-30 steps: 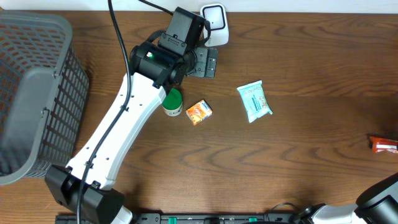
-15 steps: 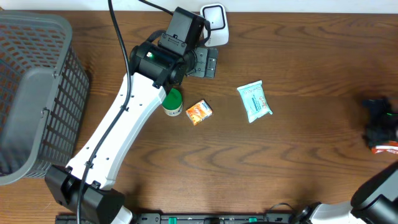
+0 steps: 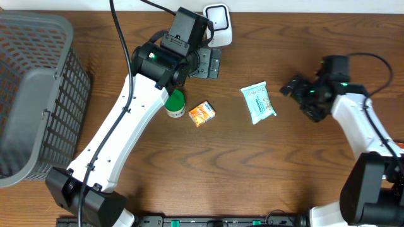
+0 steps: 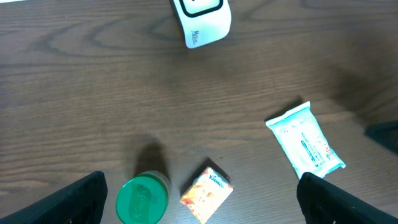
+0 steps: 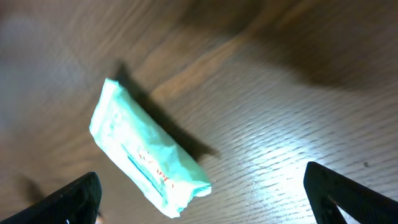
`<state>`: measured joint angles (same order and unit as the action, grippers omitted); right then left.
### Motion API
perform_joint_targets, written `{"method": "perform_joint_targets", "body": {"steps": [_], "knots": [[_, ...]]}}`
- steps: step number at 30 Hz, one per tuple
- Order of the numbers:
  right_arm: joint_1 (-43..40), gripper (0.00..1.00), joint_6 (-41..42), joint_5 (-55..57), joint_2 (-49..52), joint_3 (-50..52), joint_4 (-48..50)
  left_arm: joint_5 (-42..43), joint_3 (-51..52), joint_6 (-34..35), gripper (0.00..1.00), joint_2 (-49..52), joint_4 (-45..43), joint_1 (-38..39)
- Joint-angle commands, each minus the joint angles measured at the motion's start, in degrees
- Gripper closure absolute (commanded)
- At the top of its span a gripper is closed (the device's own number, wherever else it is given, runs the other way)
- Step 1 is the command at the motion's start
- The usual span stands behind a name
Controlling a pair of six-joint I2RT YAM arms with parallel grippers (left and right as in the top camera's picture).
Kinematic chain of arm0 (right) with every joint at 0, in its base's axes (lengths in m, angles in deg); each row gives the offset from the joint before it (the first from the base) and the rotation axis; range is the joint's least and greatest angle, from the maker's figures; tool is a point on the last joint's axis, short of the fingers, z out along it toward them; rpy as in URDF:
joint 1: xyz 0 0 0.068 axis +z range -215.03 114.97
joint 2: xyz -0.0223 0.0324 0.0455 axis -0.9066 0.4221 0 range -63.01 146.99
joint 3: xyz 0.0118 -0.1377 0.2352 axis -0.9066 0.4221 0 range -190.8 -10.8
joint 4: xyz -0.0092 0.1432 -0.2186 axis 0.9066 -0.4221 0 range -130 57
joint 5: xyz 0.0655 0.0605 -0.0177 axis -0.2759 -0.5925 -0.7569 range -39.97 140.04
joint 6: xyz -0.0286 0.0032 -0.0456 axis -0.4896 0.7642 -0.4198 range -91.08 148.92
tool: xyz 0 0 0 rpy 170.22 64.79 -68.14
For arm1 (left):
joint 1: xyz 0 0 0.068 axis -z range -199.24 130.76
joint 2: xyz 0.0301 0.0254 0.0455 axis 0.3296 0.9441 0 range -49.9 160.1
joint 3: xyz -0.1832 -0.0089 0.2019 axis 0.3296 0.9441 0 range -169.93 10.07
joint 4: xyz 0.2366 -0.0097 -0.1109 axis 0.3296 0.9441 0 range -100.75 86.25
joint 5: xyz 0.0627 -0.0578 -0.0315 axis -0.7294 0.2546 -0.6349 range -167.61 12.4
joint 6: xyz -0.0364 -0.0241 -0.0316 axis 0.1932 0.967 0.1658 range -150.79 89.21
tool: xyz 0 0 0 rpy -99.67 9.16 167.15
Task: Scan the item barcode
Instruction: 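Move the right gripper over the green wipes pack and grasp it, then lift the wipes pack and carry it left toward the scanner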
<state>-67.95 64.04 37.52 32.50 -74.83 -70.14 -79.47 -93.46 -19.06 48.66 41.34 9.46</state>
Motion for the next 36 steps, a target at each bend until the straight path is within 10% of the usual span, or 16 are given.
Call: {"method": "perform_joint_targets", "body": {"steps": [1, 15, 36], "knots": [[3.08, 0.01, -3.48, 4.50, -0.66, -0.70, 0.09, -0.31, -0.20, -0.98, 0.02, 0.02, 0.00, -0.20], [9.42, 0.01, -31.78, 16.68, -0.63, -0.70, -1.36, -0.33, -0.20, -0.98, 0.02, 0.02, 0.00, -0.20], [20.02, 0.01, -36.52, 21.27, 8.00, -0.70, 4.52, -0.33, -0.20, -0.98, 0.02, 0.02, 0.00, -0.20]]}}
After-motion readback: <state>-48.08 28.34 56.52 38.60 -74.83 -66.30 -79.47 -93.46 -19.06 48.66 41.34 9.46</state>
